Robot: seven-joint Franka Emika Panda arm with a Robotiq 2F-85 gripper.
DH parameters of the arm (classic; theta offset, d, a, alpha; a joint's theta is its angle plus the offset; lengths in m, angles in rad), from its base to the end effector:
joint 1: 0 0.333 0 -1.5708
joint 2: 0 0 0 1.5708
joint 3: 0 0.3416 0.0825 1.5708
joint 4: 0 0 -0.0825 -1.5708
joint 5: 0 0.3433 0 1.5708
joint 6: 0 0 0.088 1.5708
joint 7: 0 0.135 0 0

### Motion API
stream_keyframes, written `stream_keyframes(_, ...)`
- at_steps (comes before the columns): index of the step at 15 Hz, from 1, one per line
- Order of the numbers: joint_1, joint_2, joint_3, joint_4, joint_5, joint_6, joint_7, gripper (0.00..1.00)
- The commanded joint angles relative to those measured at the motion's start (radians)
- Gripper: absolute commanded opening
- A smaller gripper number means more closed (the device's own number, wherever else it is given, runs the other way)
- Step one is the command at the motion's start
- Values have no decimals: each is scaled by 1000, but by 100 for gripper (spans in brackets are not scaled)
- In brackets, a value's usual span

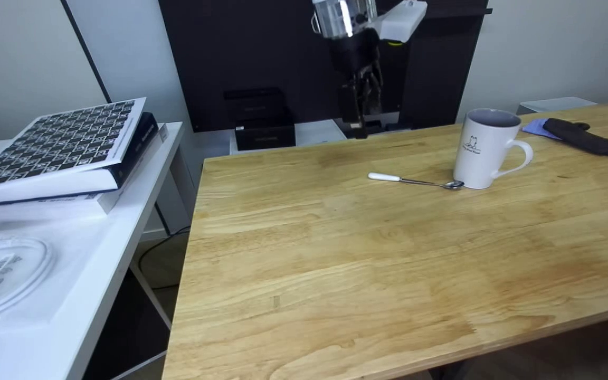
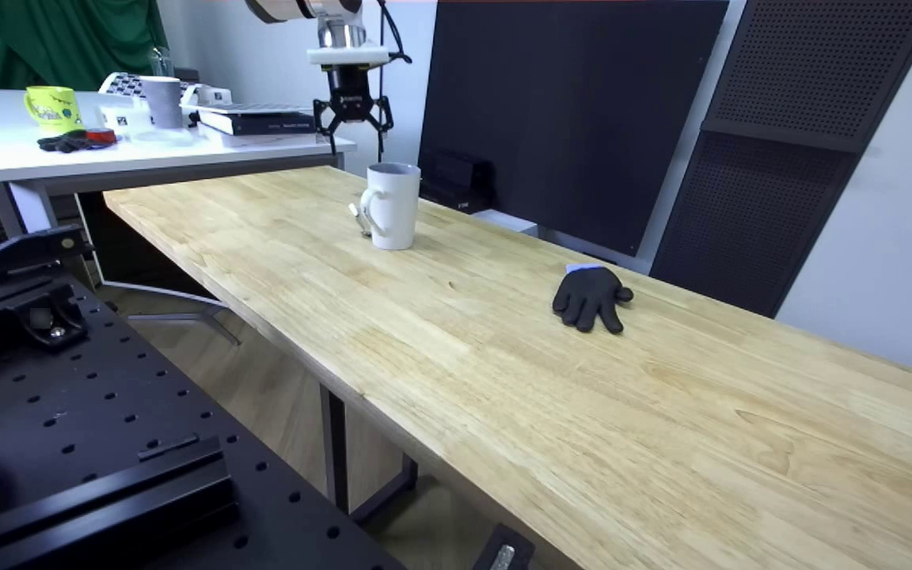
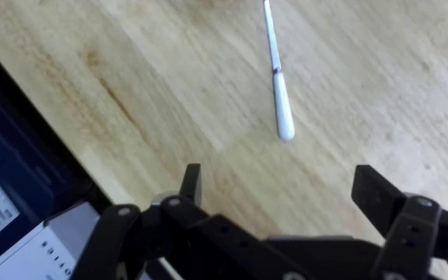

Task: Take the spoon out of the white mug

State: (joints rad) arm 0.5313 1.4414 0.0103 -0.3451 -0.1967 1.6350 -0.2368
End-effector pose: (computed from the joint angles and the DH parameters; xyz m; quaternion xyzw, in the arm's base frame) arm 0.6748 0.3706 0.1578 0.9149 0.3856 -0.0608 0.1022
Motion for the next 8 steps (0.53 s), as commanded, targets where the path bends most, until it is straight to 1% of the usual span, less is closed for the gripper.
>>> stream_keyframes(1, 15, -57, -32, 0, -2, 113, 99, 100)
stream_keyframes(3, 15, -76, -37, -1, 7, 179, 165, 100)
stream_keyframes(4, 10, -67, -27, -17, 8, 154, 86, 100)
stream_keyframes(8, 11, -74, -26, -33, 7, 163, 86, 100)
